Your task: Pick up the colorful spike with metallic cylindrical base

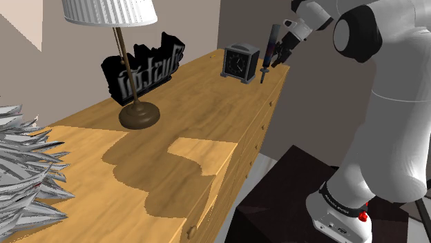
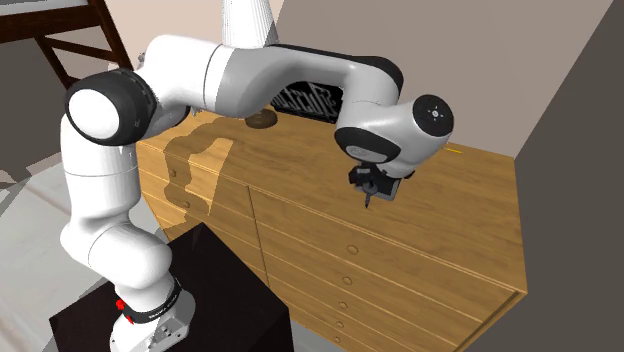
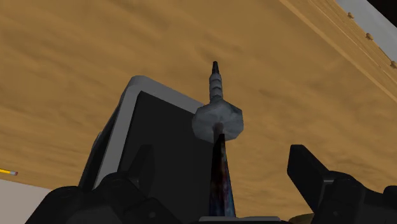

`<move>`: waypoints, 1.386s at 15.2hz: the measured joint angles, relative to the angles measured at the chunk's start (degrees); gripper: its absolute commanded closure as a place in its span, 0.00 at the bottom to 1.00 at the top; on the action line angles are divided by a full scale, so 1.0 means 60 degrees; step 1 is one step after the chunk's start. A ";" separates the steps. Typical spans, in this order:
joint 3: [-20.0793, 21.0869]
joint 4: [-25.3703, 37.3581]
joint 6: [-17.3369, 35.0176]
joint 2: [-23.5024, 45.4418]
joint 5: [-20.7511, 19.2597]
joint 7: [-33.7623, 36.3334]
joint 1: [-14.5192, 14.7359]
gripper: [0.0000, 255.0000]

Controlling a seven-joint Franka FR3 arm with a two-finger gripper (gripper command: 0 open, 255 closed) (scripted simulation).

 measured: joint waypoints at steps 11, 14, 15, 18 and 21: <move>0.0047 -0.0256 0.0207 0.0057 0.0098 -0.0193 0.0010 1.00; 0.0040 -0.0190 0.0153 0.0053 0.0079 -0.0155 -0.0005 1.00; 0.0001 -0.0136 0.0103 -0.0005 0.0021 -0.0080 0.0037 1.00; -0.0039 0.0111 -0.0105 -0.0058 -0.0063 0.0082 0.0008 1.00; -0.0076 0.0439 -0.0369 -0.0112 -0.0149 0.0296 -0.0034 1.00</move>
